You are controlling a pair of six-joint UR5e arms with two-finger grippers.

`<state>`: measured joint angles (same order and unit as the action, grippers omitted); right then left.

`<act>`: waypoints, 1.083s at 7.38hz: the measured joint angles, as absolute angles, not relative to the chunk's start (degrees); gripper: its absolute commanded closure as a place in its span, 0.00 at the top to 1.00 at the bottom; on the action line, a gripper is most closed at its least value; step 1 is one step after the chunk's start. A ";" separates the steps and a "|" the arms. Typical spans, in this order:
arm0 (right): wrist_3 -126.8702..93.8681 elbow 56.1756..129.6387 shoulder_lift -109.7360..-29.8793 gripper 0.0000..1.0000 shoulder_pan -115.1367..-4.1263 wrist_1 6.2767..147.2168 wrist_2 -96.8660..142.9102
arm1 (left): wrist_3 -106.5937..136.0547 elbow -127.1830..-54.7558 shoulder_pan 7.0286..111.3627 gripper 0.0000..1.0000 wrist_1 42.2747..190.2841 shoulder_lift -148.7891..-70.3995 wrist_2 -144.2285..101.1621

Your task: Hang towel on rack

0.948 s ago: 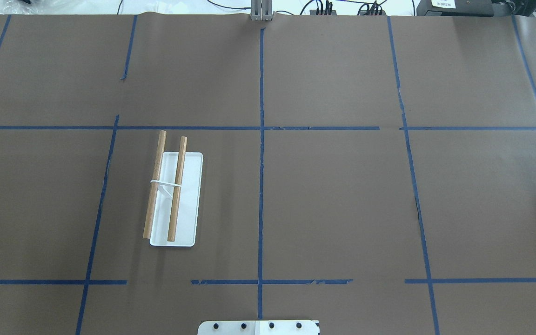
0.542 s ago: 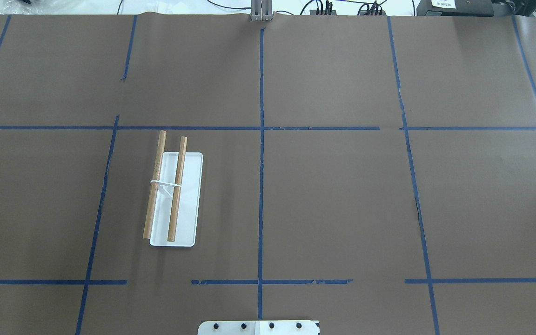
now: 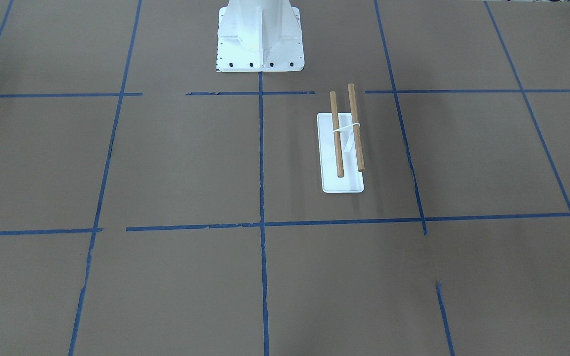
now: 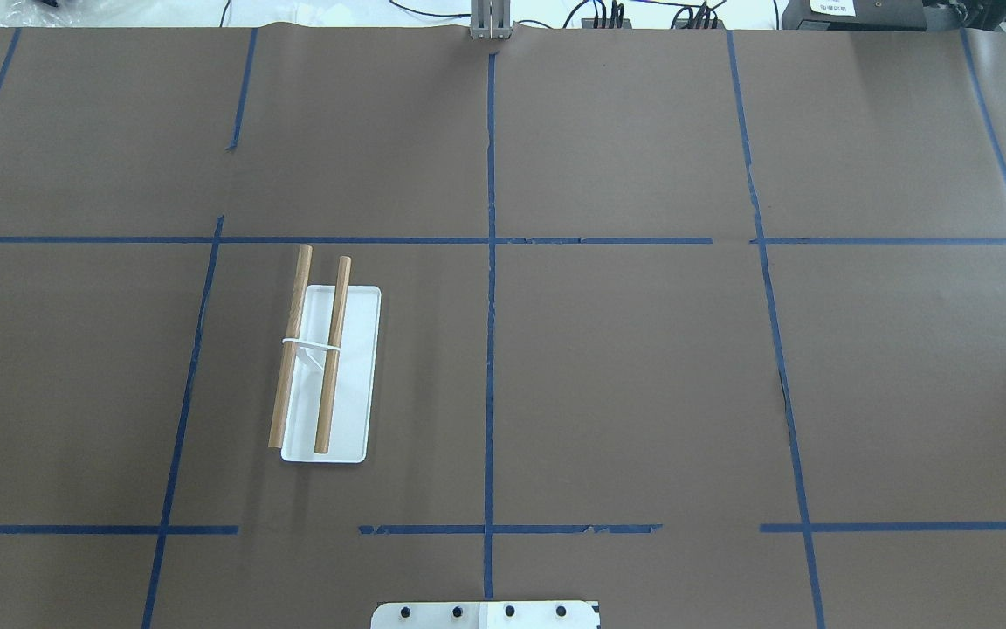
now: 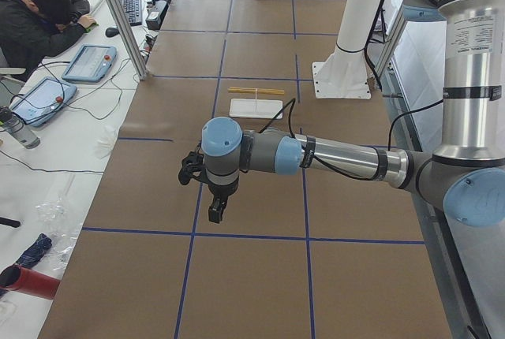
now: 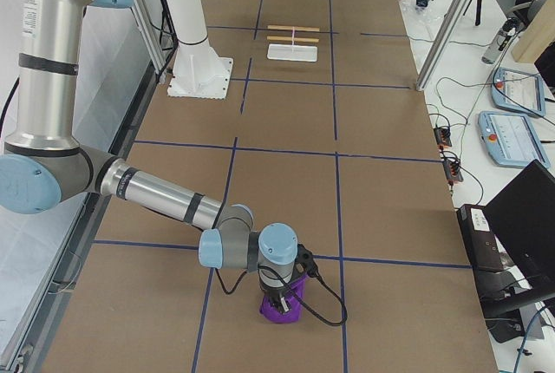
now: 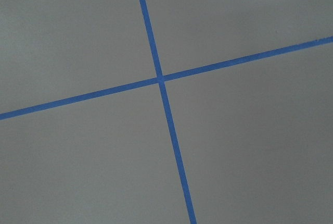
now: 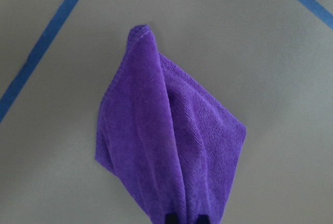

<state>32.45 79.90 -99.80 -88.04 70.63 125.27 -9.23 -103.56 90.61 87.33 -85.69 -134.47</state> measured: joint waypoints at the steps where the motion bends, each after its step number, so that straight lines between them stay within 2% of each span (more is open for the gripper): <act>1: 32.46 80.72 -99.85 0.00 -87.75 70.61 125.48 | -9.25 -103.59 90.61 1.00 87.36 -85.72 -134.46; 5: 31.85 92.11 -97.74 0.00 -83.29 71.65 126.75 | -9.12 -105.11 90.62 1.00 87.49 -88.73 -134.15; 8: 23.78 96.71 -87.21 0.00 -75.56 71.93 130.89 | -7.67 -104.04 90.51 1.00 93.68 -94.31 -134.00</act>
